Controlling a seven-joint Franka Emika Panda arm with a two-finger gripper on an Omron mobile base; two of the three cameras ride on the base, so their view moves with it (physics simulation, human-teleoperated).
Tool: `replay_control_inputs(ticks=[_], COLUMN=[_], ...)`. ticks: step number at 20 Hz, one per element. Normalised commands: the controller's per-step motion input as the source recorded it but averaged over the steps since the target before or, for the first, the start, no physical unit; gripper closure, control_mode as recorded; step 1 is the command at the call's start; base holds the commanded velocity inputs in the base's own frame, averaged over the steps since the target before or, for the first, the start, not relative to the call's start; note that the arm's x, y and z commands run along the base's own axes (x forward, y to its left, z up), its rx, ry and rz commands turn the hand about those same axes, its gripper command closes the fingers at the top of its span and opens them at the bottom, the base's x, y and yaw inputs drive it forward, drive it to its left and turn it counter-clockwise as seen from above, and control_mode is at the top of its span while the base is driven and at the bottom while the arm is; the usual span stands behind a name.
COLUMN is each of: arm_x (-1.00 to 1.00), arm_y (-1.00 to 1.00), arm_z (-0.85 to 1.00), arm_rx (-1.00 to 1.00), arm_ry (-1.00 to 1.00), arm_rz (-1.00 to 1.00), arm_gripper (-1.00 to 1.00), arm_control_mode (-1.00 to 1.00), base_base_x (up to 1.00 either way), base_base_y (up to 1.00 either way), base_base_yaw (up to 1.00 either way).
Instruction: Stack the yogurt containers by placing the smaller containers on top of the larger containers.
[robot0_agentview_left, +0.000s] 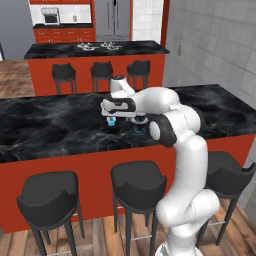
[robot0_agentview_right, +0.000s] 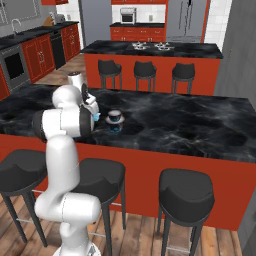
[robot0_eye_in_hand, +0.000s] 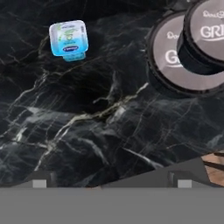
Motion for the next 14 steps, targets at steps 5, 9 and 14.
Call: replay_control_inputs(ticks=[5,9,14], arm_x=[0.15,0.12,0.03], arm_y=[0.00,0.00,0.00], arm_z=[-0.11,-0.22,-0.24], arm_rx=[0.00,0.00,0.00], arm_ry=[0.00,0.00,-0.04], arm_rz=[0.00,0.06,0.06], arm_gripper=[-1.00,-1.00,-1.00], arm_control_mode=[-1.00,-1.00,-1.00], base_base_x=[0.00,0.00,0.00], base_base_y=[0.00,0.00,0.00], base_base_yaw=[0.00,0.00,0.00])
